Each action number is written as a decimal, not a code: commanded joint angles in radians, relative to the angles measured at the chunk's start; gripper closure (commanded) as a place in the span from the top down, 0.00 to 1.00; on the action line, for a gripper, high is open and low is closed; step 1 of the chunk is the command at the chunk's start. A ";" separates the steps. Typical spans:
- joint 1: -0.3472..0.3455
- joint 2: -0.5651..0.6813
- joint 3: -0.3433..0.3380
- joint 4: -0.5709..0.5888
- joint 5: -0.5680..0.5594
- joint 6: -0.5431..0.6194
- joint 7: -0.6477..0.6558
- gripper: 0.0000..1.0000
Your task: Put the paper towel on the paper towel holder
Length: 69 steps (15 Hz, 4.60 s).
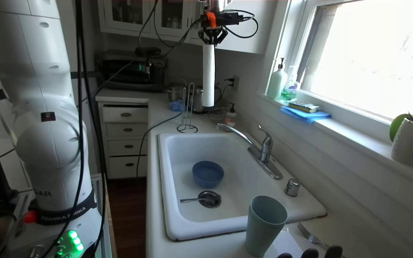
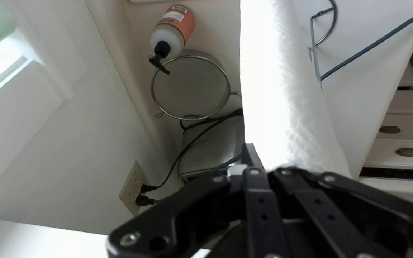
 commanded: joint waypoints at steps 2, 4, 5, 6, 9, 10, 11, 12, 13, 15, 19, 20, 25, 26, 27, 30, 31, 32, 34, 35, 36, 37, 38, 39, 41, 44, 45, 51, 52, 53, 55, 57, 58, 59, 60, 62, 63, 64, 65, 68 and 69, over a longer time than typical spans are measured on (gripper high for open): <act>0.036 -0.008 -0.020 0.007 0.024 0.023 -0.032 0.01; 0.051 -0.024 -0.017 0.021 0.052 0.040 -0.071 0.01; 0.060 -0.030 -0.015 0.026 0.062 0.047 -0.086 0.01; 0.069 -0.033 -0.015 0.039 0.074 0.047 -0.107 0.01; 0.094 -0.044 -0.016 0.067 0.108 0.059 -0.135 0.01; 0.101 -0.043 -0.018 0.076 0.129 0.060 -0.151 0.01; 0.107 -0.042 -0.017 0.086 0.144 0.063 -0.154 0.01; 0.111 -0.041 -0.018 0.093 0.158 0.065 -0.159 0.01; 0.115 -0.039 -0.019 0.099 0.181 0.071 -0.172 0.01; 0.120 -0.031 -0.018 0.112 0.217 0.075 -0.185 0.01; 0.122 -0.019 -0.017 0.119 0.249 0.038 -0.186 0.01; 0.122 -0.016 -0.016 0.120 0.246 0.032 -0.182 0.01; 0.118 0.008 -0.012 0.129 0.234 0.004 -0.172 0.01; 0.118 0.014 -0.012 0.129 0.241 0.005 -0.178 0.01; 0.117 0.018 -0.011 0.129 0.237 0.004 -0.176 0.01; 0.116 0.030 -0.008 0.133 0.235 -0.002 -0.176 0.01; 0.116 0.035 -0.007 0.134 0.234 -0.003 -0.177 0.01; 0.116 0.038 -0.006 0.133 0.234 -0.005 -0.177 0.01; 0.117 0.050 -0.002 0.135 0.231 -0.004 -0.178 0.01; 0.117 0.055 0.000 0.132 0.232 0.003 -0.182 0.01; 0.117 0.061 0.003 0.137 0.231 0.000 -0.183 0.01; 0.118 0.068 0.005 0.137 0.231 0.002 -0.186 0.01; 0.118 0.075 0.008 0.137 0.229 0.002 -0.186 0.01; 0.119 0.083 0.011 0.139 0.238 -0.001 -0.193 0.01; 0.118 0.096 0.017 0.143 0.232 0.002 -0.190 0.01; 0.117 0.118 0.024 0.147 0.227 0.004 -0.187 0.01; 0.116 0.126 0.027 0.151 0.224 0.004 -0.185 0.01; 0.111 0.148 0.031 0.160 0.205 -0.011 -0.173 0.01; 0.111 0.150 0.031 0.161 0.204 -0.012 -0.172 0.01; 0.111 0.152 0.031 0.162 0.204 -0.014 -0.172 0.14; 0.110 0.156 0.032 0.165 0.202 -0.017 -0.170 0.35; 0.110 0.157 0.031 0.167 0.201 -0.019 -0.170 0.49; 0.110 0.156 0.032 0.167 0.203 -0.019 -0.170 0.55; 0.109 0.156 0.032 0.168 0.204 -0.019 -0.171 0.63; 0.109 0.155 0.032 0.168 0.205 -0.018 -0.171 0.69; 0.109 0.153 0.031 0.171 0.205 -0.018 -0.170 0.83; 0.107 0.148 0.030 0.171 0.207 -0.024 -0.164 0.89; 0.106 0.143 0.029 0.172 0.204 -0.031 -0.159 0.98; 0.104 0.135 0.028 0.170 0.211 -0.048 -0.157 0.99; 0.097 0.101 0.023 0.144 0.227 -0.085 -0.150 1.00; 0.095 0.090 0.020 0.134 0.224 -0.092 -0.144 1.00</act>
